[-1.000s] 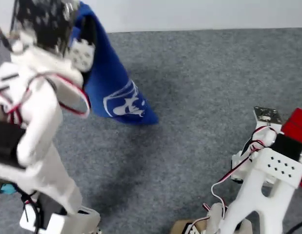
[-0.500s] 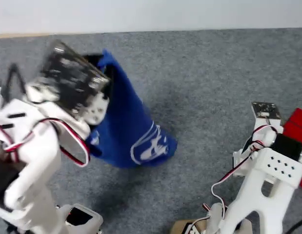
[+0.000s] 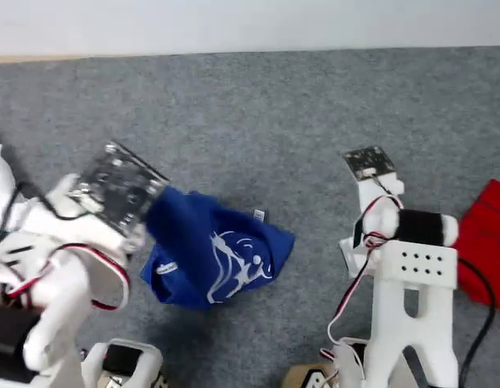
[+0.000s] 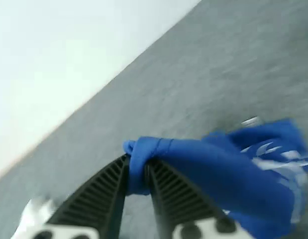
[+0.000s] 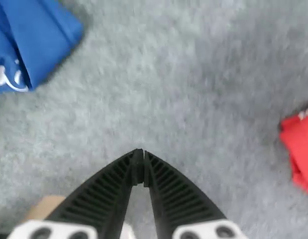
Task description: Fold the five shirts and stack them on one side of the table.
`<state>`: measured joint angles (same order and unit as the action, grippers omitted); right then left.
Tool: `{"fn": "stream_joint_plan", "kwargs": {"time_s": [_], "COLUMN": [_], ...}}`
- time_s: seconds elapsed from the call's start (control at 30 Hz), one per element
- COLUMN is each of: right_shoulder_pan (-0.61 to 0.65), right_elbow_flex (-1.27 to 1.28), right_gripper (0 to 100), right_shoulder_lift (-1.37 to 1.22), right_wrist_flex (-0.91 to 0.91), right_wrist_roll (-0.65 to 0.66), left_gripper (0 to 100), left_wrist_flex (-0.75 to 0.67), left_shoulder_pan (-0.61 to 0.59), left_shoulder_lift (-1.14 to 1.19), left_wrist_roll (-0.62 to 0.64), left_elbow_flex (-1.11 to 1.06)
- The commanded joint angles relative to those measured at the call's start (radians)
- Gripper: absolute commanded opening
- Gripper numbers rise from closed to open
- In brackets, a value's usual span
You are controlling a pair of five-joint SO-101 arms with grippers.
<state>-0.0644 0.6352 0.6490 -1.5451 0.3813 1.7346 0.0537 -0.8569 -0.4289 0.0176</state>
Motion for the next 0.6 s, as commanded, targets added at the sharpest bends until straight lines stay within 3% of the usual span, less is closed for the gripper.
{"fn": "stream_joint_plan", "kwargs": {"time_s": [0.0, 0.23, 0.33, 0.57], "right_shoulder_pan": [0.038, 0.11, 0.117, 0.272], "right_elbow_flex": [-0.075, -0.215, -0.311, -0.687], "right_gripper": [0.9, 0.9, 0.9, 0.9], "right_shoulder_lift": [0.025, -0.045, -0.16, -0.495], "right_wrist_flex": [0.045, 0.064, 0.059, -0.113], "right_wrist_roll": [0.002, 0.0, -0.061, -0.091], "left_gripper": [0, 0, 0, 0], "left_wrist_flex": [0.02, 0.02, 0.02, 0.02], "left_shoulder_pan": [-0.213, -0.519, -0.637, -0.93], "left_shoulder_lift": [-0.034, -0.138, -0.184, -0.258], "left_wrist_roll": [-0.094, -0.322, -0.439, -0.72], "left_elbow_flex": [-0.051, -0.246, -0.355, -0.562]}}
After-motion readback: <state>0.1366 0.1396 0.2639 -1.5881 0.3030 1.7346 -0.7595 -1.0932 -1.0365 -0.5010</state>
